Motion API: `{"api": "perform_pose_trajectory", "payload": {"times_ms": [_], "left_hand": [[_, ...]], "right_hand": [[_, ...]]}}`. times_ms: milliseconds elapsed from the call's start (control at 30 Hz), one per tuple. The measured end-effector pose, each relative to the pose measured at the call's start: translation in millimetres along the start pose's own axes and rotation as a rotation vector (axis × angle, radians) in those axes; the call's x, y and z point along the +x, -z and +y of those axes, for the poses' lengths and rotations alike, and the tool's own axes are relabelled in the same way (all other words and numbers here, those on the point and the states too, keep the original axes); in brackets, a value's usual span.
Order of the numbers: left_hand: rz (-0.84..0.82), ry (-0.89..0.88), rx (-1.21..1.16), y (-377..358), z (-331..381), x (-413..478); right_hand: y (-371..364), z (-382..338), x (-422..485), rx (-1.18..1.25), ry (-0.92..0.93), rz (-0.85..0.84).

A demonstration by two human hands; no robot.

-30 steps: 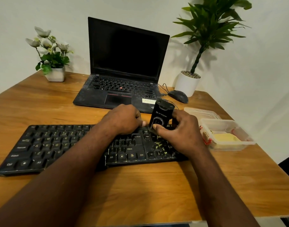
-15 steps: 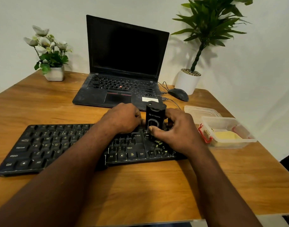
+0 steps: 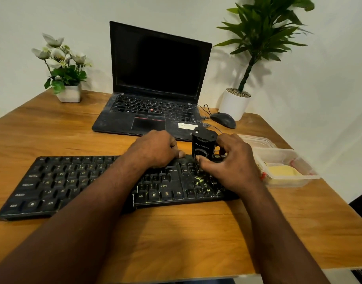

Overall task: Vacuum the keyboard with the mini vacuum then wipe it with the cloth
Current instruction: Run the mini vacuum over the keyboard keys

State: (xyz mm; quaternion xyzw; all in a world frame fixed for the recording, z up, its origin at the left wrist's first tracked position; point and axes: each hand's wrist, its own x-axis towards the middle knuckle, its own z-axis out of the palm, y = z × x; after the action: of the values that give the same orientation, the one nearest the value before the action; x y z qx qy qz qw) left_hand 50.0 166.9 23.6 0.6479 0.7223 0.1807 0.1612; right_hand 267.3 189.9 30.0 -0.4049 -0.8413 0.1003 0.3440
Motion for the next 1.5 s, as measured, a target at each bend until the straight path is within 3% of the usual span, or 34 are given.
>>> {"api": "perform_pose_trajectory", "payload": {"times_ms": [100,300,433,600,733,900,1067,1200,1300,1433,1500], "left_hand": [[0.010,-0.001,-0.001,0,1,-1],[0.013,0.013,0.009,2,-1,-2],[0.001,0.013,0.003,2,0,-4],[0.000,0.010,0.002,4,1,-5],[-0.004,0.010,-0.009,2,-1,-5],[-0.003,0.018,0.005,4,1,-5],[0.000,0.012,-0.004,2,-1,-5],[0.004,0.021,0.004,3,-1,-4],[-0.008,0.014,-0.017,2,-2,-4],[-0.006,0.019,-0.011,3,-1,-5],[-0.014,0.019,0.001,3,-1,-5]], "right_hand": [[2,-3,4,-0.036,0.013,-0.075],[35,-10,14,0.152,-0.029,-0.421],[21,-16,23,0.005,0.000,-0.305],[34,-11,18,0.208,-0.114,-0.477],[28,-14,20,0.103,-0.063,-0.331],[37,-13,22,0.246,-0.174,-0.526],[26,-15,22,0.153,-0.117,-0.387],[40,-12,22,0.234,-0.170,-0.523],[36,-13,22,0.165,-0.126,-0.403],[35,-15,20,0.233,-0.178,-0.542],[35,-20,21,0.245,-0.137,-0.483]]}}
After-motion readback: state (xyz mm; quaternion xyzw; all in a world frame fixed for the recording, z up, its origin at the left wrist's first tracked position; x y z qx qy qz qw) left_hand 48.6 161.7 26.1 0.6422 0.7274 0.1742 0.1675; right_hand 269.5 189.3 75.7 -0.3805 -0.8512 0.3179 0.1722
